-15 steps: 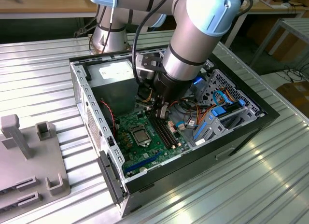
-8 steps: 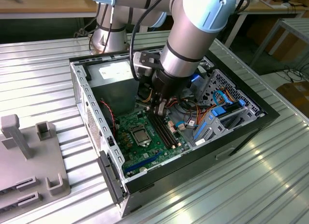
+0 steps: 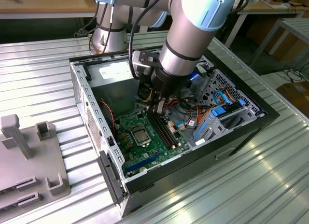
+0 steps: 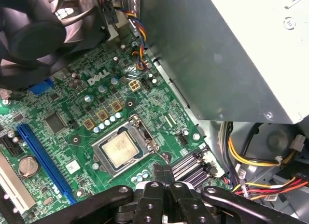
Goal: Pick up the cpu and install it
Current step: 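Close the cpu cover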
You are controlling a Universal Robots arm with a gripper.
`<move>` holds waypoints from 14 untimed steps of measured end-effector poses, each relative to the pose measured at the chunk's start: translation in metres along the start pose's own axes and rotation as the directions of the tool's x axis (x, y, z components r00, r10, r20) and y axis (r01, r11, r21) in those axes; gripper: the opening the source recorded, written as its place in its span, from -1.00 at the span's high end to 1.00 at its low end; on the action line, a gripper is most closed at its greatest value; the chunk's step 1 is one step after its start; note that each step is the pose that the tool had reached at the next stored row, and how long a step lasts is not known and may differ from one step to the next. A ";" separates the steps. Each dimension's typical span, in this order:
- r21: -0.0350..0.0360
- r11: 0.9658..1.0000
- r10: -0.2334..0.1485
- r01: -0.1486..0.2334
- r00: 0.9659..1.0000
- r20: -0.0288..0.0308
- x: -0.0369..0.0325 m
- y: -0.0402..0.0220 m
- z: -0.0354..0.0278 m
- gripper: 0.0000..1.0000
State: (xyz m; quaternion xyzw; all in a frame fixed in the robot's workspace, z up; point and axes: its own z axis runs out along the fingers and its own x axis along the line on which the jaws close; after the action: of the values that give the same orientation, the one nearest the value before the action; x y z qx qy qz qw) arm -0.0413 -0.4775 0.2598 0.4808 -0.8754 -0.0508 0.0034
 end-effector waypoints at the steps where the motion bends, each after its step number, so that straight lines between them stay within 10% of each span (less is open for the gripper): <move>1: 0.000 1.000 0.000 0.000 1.000 0.000 0.0004 -0.0003 -0.0001 0.79; 14: -0.001 1.000 0.000 0.000 1.000 -0.001 0.0036 -0.0060 -0.0008 0.79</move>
State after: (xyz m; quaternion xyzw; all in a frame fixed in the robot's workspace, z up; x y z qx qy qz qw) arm -0.0381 -0.4837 0.2598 0.4808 -0.8754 -0.0510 0.0039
